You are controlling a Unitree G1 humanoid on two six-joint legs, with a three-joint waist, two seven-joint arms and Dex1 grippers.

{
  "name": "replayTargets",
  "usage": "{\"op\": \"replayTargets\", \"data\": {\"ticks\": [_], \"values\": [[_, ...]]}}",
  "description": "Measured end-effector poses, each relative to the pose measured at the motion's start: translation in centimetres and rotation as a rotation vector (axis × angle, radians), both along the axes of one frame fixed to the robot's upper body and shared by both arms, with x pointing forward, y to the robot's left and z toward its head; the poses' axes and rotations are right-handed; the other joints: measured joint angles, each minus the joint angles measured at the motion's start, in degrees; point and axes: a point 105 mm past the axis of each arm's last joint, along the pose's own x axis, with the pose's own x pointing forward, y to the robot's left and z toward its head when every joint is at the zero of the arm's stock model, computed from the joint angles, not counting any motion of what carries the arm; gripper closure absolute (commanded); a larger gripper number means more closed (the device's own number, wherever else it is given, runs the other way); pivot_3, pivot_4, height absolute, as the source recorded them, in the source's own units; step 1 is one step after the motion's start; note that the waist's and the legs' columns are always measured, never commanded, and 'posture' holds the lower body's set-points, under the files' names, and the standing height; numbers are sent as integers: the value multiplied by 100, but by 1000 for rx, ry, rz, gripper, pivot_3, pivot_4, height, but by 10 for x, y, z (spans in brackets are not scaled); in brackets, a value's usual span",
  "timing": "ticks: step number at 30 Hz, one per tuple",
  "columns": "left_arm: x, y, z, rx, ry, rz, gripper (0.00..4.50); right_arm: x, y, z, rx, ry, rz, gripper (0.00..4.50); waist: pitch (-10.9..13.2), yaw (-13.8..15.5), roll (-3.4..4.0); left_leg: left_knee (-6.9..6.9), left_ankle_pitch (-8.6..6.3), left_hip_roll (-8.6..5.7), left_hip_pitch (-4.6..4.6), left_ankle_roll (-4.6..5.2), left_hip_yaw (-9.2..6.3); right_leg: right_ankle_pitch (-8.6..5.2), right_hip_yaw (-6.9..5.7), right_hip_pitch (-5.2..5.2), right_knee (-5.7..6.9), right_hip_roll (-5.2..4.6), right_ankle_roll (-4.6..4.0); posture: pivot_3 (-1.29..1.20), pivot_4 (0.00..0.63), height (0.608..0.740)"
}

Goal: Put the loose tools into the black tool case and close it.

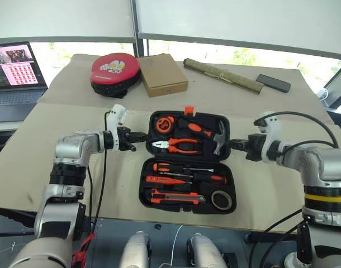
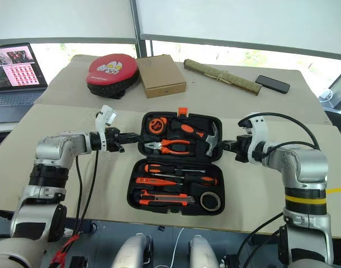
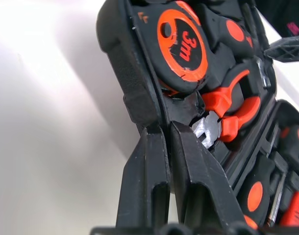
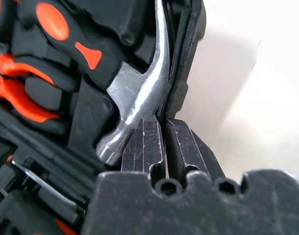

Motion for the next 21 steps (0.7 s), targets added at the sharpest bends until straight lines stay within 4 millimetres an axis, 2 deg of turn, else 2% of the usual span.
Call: {"op": "replayTargets", "data": {"ticks": [5, 10, 13, 20, 21], "values": [[0, -3, 7, 51, -256, 66, 4500, -9, 2, 7, -97, -186, 6, 4446, 0, 12, -1, -5, 0, 0, -2, 0, 0, 0, 0, -1, -5, 1, 0, 0, 150, 740], [-5, -4, 2, 147, -459, 111, 4500, -20, 5, -1, -144, -298, -2, 4446, 0, 15, 0, -3, 0, 0, 0, 0, 2, 0, 1, 0, -4, 1, 0, 0, 150, 740], [-16, -3, -4, 192, -563, 119, 4500, -35, 5, -6, -261, -445, 18, 4446, 0, 23, 0, -10, -3, -1, 12, 3, 3, -1, 1, 10, -11, 0, 2, 0, 150, 740], [-33, 10, -13, 235, -614, 143, 4500, -64, 14, -19, -523, -708, 159, 4446, -1, -36, 1, -9, 1, 6, 50, -3, 10, 0, 6, 34, -1, 5, 1, 0, 150, 740], [-35, 11, -14, 237, -612, 145, 4146, -67, 15, -20, -537, -725, 173, 4488, -2, -47, 2, -9, 1, 6, 53, -3, 11, 0, 6, 36, 1, 5, 1, 0, 150, 740]]}}
